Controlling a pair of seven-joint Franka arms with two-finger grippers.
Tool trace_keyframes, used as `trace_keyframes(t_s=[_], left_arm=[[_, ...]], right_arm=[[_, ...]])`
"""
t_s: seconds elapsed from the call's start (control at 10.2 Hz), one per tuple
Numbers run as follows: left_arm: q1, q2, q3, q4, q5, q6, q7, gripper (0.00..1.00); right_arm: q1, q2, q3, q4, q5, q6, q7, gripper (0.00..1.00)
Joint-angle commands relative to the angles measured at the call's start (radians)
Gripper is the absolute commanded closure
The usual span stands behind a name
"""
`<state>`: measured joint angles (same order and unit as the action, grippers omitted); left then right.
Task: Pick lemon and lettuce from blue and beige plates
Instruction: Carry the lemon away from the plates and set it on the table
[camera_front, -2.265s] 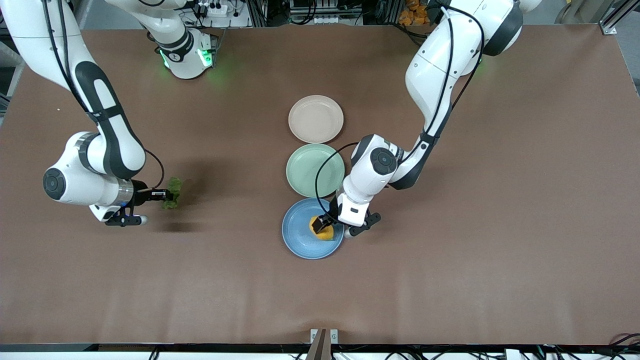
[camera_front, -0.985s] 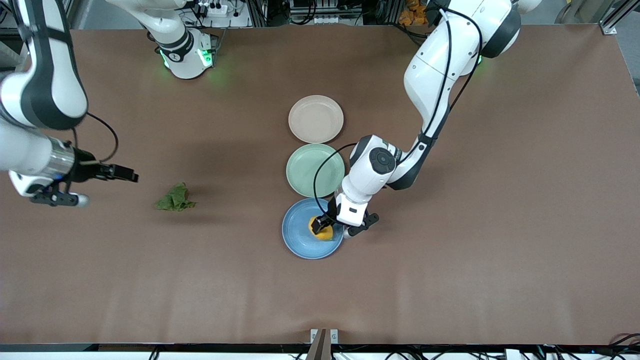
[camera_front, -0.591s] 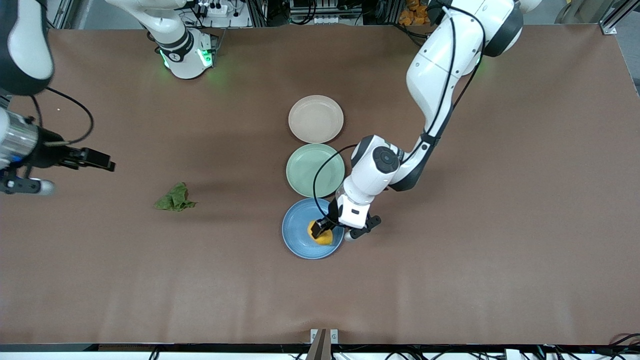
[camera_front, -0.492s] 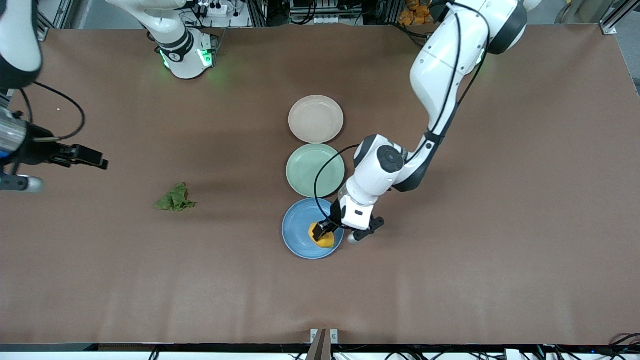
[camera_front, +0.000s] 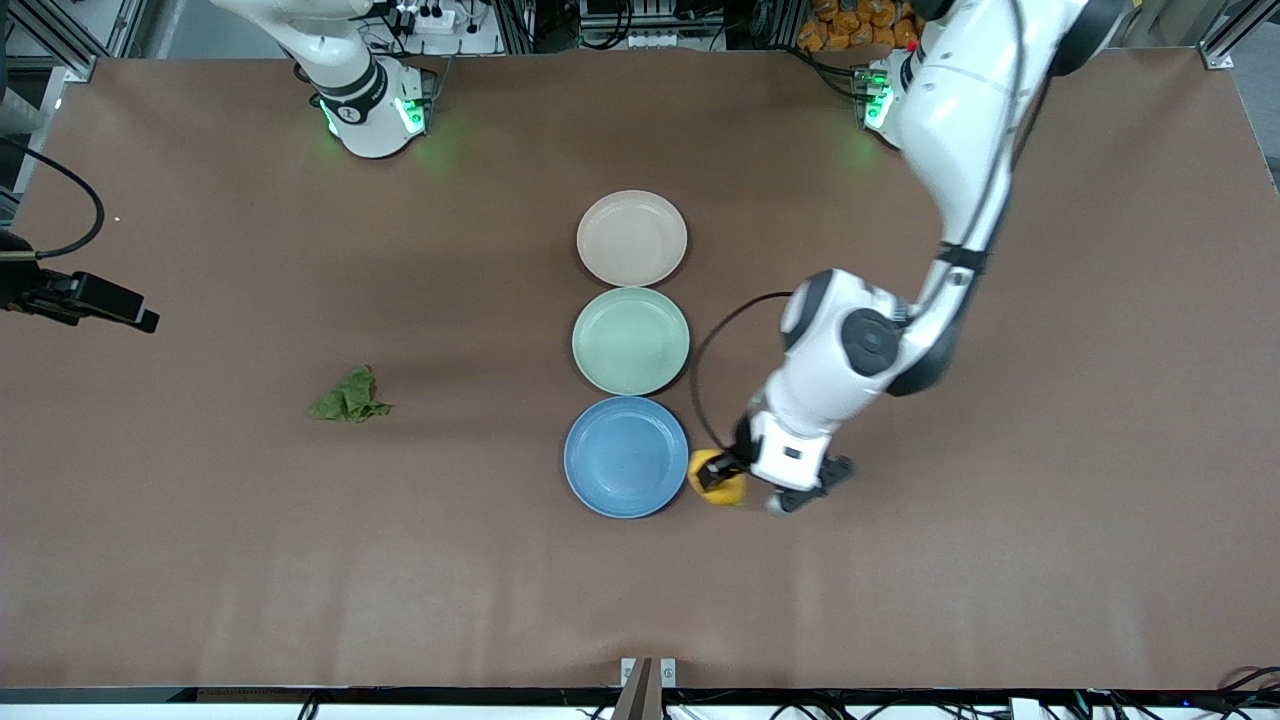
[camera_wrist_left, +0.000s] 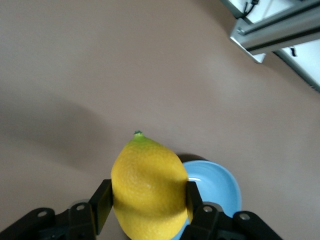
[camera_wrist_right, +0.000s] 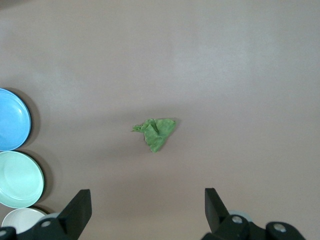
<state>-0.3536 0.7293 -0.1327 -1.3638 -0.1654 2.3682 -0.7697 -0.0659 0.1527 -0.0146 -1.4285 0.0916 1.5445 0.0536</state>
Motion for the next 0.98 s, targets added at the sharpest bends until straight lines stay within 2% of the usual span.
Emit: trace_keyframes(t_s=[0.0,0.2,0.3,0.39,0.89], left_arm=[[0.115,-0.077,-0.013,-0.055,0.023,-0.168,0.262,1.00],[0.195,-0.074,-0.004,-0.069,0.047,-0.304,0.529,1.00],[0.241,-0.062,-0.002,-0.080,0.151,-0.337,0.640,1.00],[0.269,-0.054,-0.002,-0.128,0.202,-0.339,0.720,1.00],[0.288,0.025,0.001,-0.144,0.228,-0.320,0.744,1.00]], right_arm=[[0.031,-0.036,0.007,0.006,-0.024,-0.038,0.025,0.00],[0.069,-0.064,0.012,-0.004,-0.023,-0.066,0.073,0.00],[0.093,-0.064,0.010,-0.007,-0.024,-0.072,0.127,0.00],[0.095,-0.061,0.009,-0.006,-0.024,-0.073,0.138,0.00],[0.107,-0.097,-0.007,-0.067,-0.024,-0.038,0.129,0.00]])
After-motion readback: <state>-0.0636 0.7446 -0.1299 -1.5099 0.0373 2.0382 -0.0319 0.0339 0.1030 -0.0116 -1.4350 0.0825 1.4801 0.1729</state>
